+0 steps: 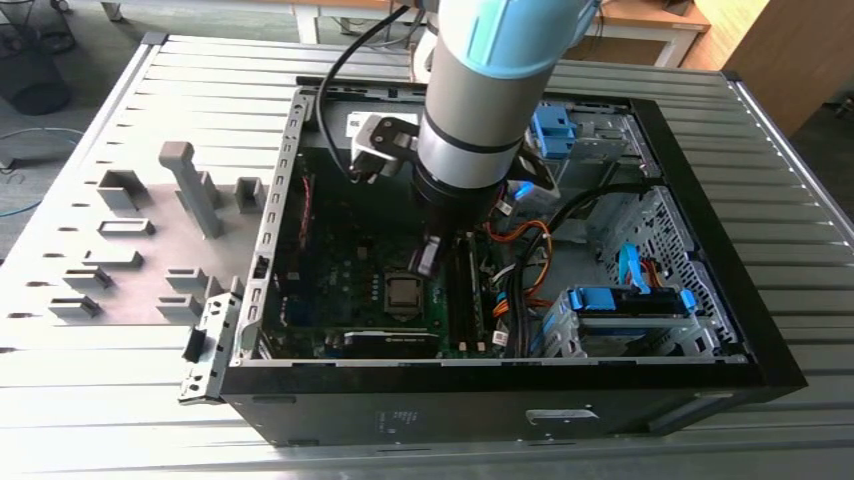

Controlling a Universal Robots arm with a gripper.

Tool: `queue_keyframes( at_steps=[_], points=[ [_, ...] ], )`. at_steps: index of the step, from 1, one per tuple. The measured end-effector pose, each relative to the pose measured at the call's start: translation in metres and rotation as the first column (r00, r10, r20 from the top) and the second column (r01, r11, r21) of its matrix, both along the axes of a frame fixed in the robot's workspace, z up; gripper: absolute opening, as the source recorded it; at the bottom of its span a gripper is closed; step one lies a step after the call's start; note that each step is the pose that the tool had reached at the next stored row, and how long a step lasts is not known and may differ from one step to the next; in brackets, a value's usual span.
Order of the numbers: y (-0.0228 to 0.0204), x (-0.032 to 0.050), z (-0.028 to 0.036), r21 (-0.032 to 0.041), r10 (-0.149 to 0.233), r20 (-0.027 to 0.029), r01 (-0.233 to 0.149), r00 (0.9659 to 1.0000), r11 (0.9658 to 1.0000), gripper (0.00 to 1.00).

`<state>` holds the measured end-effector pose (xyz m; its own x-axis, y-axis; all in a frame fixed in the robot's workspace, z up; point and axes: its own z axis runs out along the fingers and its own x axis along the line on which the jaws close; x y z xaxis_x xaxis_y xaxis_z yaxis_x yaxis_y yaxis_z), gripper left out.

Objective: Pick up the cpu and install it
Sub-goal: 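Install the first cpu locking lever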

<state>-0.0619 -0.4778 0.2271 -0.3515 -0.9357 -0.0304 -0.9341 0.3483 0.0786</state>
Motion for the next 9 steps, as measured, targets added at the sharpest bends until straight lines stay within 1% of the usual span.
queue_keyframes(
  at_steps=[3,6,7,9],
  points=[
    [0.0000,0.0000,-0.0005,-0.0143,0.033,-0.0036,-0.033,0.9995,0.9994,0.11],
    [0.0000,0.0000,-0.0010,-0.0316,0.052,-0.0094,-0.052,0.9986,0.9981,0.11],
    [-0.0002,0.0000,-0.0014,-0.0362,0.056,-0.0105,-0.056,0.9984,0.9978,0.11],
    [-0.0007,0.0000,-0.0022,-0.0432,0.061,-0.0116,-0.062,0.9980,0.9971,0.11]
  ],
)
